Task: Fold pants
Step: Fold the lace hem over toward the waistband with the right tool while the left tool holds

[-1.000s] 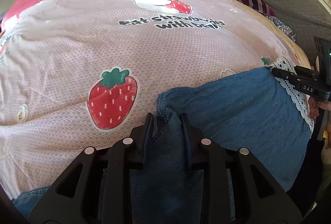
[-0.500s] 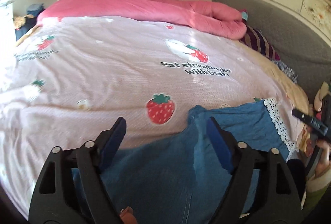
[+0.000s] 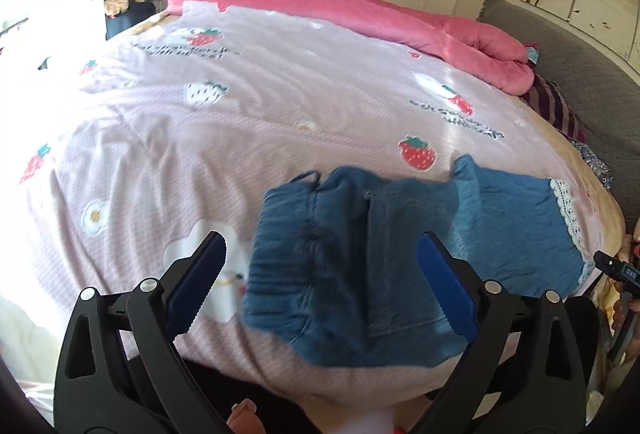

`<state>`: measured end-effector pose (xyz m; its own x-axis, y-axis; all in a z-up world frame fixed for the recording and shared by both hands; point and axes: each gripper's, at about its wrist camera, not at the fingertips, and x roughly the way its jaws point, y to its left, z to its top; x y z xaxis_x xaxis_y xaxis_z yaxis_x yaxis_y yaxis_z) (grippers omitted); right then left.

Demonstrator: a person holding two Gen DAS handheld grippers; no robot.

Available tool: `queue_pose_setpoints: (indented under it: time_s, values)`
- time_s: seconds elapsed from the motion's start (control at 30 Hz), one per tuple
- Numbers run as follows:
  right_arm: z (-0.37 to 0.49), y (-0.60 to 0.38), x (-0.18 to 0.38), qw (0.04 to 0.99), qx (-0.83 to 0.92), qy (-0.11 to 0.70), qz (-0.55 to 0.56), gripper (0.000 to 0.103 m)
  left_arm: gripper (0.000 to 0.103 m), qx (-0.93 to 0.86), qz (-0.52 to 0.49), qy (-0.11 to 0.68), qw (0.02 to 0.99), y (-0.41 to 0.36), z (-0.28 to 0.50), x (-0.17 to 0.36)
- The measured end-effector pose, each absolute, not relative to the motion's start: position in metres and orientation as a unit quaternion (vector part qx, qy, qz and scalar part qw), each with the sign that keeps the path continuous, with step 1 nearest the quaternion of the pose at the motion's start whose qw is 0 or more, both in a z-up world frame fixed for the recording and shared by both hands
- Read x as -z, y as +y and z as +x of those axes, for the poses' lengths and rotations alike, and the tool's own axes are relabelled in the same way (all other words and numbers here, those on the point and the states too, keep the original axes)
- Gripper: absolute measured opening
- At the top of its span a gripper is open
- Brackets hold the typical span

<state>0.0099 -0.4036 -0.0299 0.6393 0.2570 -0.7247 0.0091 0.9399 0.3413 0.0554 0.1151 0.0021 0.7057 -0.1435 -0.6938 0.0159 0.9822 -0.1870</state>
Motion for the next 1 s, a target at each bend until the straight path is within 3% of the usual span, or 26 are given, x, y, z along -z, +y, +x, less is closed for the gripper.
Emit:
queue_pose_setpoints:
  time_s: [0.33,0.4,0.47,0.5,0.63,0.67,0.7,0.77,1.0]
  values:
    - [0.005,-0.409,0.044,0.868,-0.07,0.45,0.197,0.079,0.091,0.066,-0.122,0.425,0.894,0.119,0.054,0.033]
    - [0.003,-0.411,0.047,0.863,-0.077,0.452,0.209,0.079,0.083,0.072,-0.135,0.434,0.888,0.113,0.056,0.039]
    - [0.003,-0.412,0.049,0.857,-0.09,0.455,0.225,0.079,0.061,0.068,-0.132,0.444,0.883,0.107,0.058,0.047]
    - [0.003,-0.412,0.05,0.854,-0.093,0.457,0.229,0.077,0.059,0.063,-0.13,0.449,0.882,0.106,0.059,0.05]
    - [0.008,-0.409,0.056,0.85,-0.093,0.467,0.227,0.065,0.047,0.055,-0.121,0.452,0.882,0.105,0.06,0.053]
    - [0.008,-0.408,0.057,0.851,-0.088,0.467,0.223,0.054,0.046,0.054,-0.119,0.452,0.883,0.106,0.061,0.053]
    - [0.009,-0.407,0.056,0.855,-0.084,0.465,0.216,0.038,0.045,0.053,-0.12,0.452,0.882,0.107,0.061,0.053]
    - [0.006,-0.403,0.052,0.866,-0.091,0.453,0.193,0.022,0.045,0.053,-0.121,0.451,0.882,0.108,0.061,0.053]
    - [-0.006,-0.409,0.036,0.882,-0.079,0.441,0.144,0.017,0.047,0.054,-0.118,0.453,0.882,0.109,0.062,0.052]
